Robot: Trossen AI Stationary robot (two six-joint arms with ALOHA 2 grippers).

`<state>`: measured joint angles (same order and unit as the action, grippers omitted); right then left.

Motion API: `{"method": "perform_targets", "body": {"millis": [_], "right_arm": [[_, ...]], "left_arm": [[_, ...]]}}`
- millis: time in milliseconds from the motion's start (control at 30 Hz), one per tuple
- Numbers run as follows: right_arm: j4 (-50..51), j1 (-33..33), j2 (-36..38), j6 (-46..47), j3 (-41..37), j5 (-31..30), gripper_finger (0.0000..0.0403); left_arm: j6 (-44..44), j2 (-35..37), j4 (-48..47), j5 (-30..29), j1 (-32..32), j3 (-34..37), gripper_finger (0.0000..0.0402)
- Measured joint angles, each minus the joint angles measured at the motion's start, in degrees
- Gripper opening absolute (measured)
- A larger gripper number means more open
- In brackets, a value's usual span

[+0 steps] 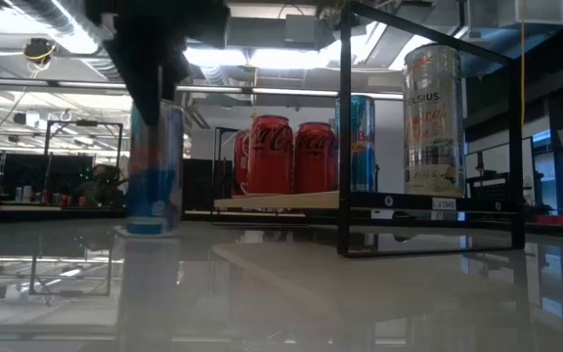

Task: Place canned beverage on shelf
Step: Put the blue soda can on the shelf aligned with the other blue soda can

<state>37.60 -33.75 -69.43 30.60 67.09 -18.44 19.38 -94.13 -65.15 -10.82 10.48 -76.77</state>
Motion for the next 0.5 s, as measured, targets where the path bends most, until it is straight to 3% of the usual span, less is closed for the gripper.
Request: {"method": "perform_targets", "body": {"millis": [500], "right_arm": [[-0.02,0.01,-0.23,-2.61,0.00,0.00,0.0321]], "left_arm": [[14.05,0.07,-6.91,-0.87,-11.93,0.00,0.0224]]}}
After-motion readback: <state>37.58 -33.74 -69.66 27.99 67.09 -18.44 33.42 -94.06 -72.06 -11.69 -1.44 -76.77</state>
